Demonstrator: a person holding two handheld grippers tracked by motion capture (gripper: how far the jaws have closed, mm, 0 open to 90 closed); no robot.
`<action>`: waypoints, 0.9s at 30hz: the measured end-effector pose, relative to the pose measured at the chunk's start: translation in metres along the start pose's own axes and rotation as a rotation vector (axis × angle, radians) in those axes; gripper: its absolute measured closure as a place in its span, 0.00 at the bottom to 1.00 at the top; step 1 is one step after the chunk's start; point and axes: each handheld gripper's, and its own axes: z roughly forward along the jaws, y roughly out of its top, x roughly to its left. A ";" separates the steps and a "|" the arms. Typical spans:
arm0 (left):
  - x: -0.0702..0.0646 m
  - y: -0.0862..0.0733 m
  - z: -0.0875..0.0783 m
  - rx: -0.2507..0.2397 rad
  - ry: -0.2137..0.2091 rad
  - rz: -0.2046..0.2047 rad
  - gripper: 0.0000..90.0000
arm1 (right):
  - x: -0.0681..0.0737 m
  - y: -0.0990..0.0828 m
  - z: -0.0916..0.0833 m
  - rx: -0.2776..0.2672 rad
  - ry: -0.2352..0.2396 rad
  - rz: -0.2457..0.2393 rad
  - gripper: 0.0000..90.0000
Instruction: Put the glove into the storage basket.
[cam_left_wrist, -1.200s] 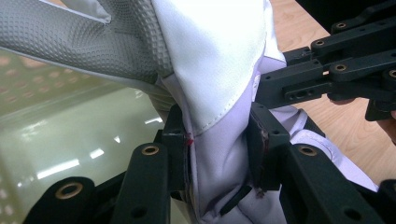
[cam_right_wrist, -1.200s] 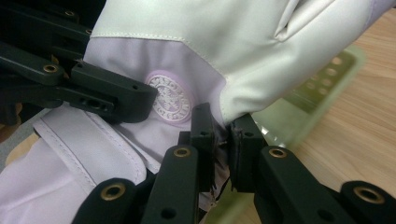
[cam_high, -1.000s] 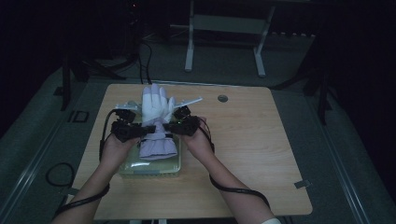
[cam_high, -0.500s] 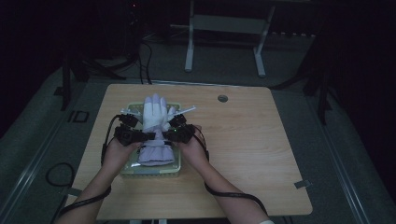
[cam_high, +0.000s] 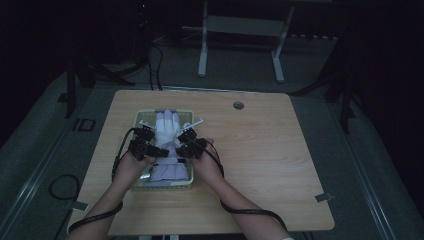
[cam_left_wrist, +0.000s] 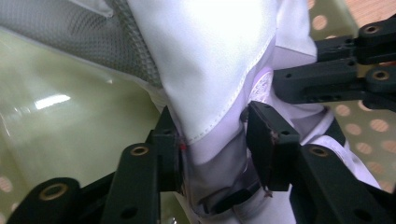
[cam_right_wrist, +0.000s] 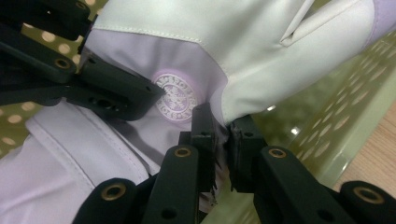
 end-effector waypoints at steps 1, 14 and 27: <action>0.000 0.000 0.002 0.009 0.007 -0.001 0.61 | 0.000 0.000 0.001 0.007 0.003 -0.001 0.89; -0.006 0.000 0.011 0.018 0.162 0.062 0.45 | 0.006 -0.004 0.000 -0.047 -0.035 -0.103 0.52; -0.013 -0.008 -0.015 -0.201 0.201 0.095 0.02 | -0.012 -0.005 -0.029 -0.214 0.083 -0.125 0.22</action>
